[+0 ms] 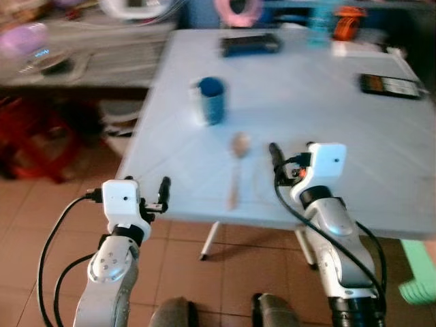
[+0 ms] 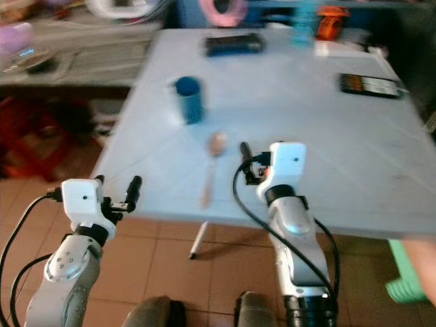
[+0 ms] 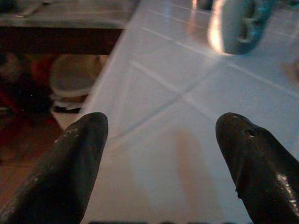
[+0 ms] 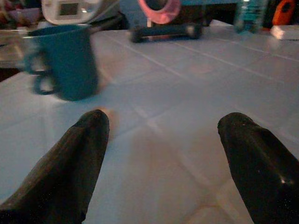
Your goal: Setting the table
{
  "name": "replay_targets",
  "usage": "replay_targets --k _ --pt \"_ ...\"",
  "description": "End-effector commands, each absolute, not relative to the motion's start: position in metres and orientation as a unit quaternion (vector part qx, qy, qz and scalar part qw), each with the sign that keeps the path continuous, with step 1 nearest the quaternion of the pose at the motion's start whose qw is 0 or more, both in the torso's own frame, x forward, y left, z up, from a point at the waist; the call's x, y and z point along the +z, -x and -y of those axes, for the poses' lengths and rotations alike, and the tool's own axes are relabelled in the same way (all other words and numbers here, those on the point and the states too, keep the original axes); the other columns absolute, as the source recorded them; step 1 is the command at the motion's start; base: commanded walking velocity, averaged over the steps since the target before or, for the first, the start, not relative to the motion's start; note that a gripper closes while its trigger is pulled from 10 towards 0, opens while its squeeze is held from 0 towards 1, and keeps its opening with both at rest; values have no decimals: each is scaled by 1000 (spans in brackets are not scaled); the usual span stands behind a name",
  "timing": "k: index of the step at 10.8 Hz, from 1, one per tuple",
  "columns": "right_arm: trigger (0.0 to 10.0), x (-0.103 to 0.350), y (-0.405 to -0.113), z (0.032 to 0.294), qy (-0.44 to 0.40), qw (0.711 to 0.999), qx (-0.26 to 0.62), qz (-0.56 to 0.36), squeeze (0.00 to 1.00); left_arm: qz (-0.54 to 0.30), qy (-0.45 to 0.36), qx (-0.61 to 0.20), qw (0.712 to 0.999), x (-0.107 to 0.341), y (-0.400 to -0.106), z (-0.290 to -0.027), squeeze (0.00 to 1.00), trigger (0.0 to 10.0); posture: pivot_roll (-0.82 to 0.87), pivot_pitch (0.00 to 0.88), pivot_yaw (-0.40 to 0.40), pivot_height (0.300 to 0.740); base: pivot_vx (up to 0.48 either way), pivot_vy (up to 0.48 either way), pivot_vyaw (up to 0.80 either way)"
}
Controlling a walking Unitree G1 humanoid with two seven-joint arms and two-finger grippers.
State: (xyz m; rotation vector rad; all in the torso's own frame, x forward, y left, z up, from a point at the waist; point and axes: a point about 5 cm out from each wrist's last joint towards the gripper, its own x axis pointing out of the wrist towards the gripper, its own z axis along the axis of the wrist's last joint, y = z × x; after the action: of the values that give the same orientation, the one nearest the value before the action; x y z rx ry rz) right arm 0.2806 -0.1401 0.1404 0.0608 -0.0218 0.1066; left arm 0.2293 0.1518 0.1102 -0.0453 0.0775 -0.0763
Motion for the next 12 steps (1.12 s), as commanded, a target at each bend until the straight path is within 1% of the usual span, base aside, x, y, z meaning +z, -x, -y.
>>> replay_targets --k 1,2,5,7,11,12 --pt "10000 140 -282 134 -41 998 56 7 0 -37 10 -32 999 113 -227 -158 0 10000 20 158 54 740 0 480 0" --pt "10000 140 -282 136 -43 998 51 7 0 -38 12 -32 999 113 -227 -158 0 10000 19 159 54 740 0 480 0" --pt "10000 137 -282 143 -49 998 32 1 0 -33 12 -38 999 114 -227 -154 0 10000 16 163 53 740 0 0 0" --pt "10000 131 -281 151 -56 998 11 -16 0 -33 16 -41 998 115 -227 -153 0 10000 18 165 51 740 0 0 -675" --pt "10000 135 -285 166 -47 999 -11 -9 0 -37 28 -39 998 114 -224 -153 0 10000 14 171 51 740 0 0 0" --pt "10000 138 -290 165 -44 999 -8 -4 0 -37 28 -41 998 114 -224 -153 0 10000 16 173 54 740 0 0 0"
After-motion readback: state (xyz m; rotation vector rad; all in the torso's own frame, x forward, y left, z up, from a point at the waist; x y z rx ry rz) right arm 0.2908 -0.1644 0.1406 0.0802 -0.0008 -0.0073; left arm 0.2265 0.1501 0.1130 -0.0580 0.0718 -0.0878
